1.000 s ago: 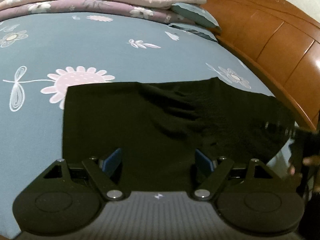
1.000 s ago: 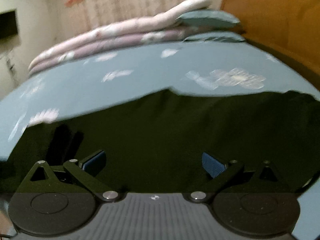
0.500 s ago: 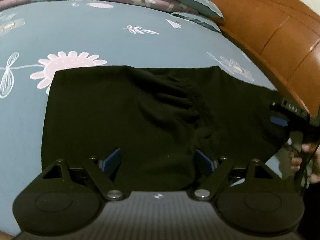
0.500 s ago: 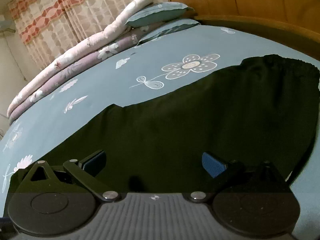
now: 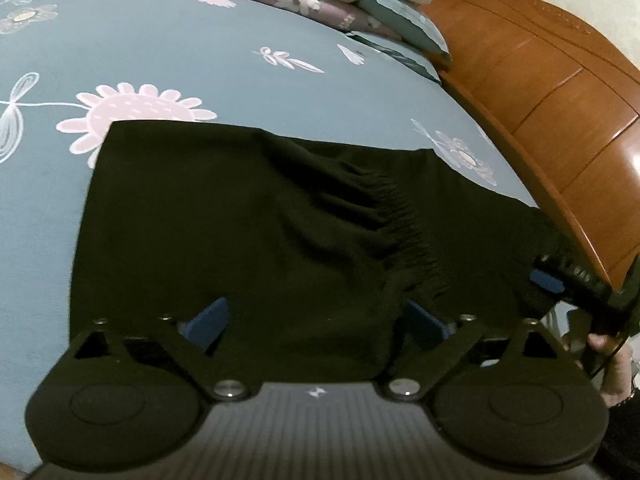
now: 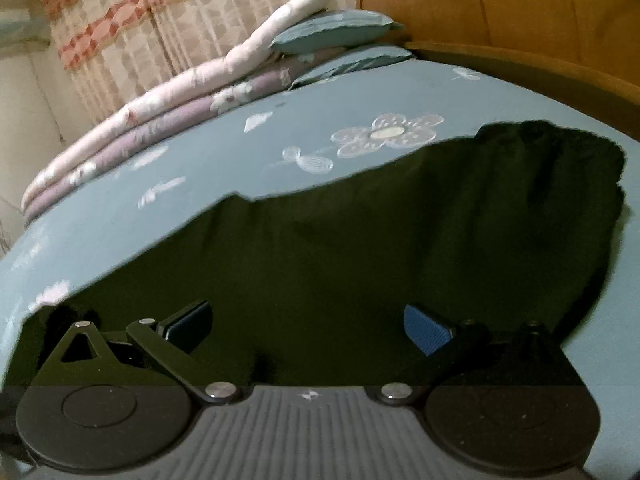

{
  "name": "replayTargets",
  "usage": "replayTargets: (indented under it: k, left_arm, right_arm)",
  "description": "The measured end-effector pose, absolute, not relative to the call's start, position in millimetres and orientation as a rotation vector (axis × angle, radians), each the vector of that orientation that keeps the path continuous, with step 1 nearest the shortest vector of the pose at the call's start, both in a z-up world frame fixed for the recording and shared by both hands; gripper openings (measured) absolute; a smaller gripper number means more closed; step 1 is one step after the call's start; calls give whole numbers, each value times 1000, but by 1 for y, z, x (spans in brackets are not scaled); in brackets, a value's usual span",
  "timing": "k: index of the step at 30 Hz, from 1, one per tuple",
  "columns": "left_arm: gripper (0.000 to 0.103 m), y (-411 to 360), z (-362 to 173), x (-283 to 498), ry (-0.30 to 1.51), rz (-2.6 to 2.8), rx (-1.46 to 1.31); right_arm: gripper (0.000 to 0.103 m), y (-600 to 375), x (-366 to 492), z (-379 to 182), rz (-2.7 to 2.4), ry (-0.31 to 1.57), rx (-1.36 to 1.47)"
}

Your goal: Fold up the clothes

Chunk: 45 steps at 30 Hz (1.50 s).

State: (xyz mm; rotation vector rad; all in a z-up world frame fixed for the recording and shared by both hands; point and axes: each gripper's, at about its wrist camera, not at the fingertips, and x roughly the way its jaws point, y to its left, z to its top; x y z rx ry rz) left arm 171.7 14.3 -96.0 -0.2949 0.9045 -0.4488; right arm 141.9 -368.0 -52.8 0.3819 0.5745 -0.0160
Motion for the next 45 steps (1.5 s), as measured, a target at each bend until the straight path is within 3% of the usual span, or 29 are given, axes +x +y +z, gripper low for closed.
replayTargets:
  k: [6,14,27,38,45]
  left_arm:
    - [102,7,-94,174,912,-420,-270]
    - [100,-3,-75,169,868,-402,-190]
    - [100,-24,-50,180,786,-433,-162]
    - [100,-30,-47,176,771,-463,-150]
    - [100,-29,-52,177,784,-471,-174]
  right_arm:
    - [103,-405,161,-25,-30,497,393]
    - [103,-461,183,-61,-84,605,536]
    - [103,-529,114,-47,-118,443,733]
    - [103,-575,107,-83,-168,543,1022]
    - [103,-582,132,-90,-127,532,1024]
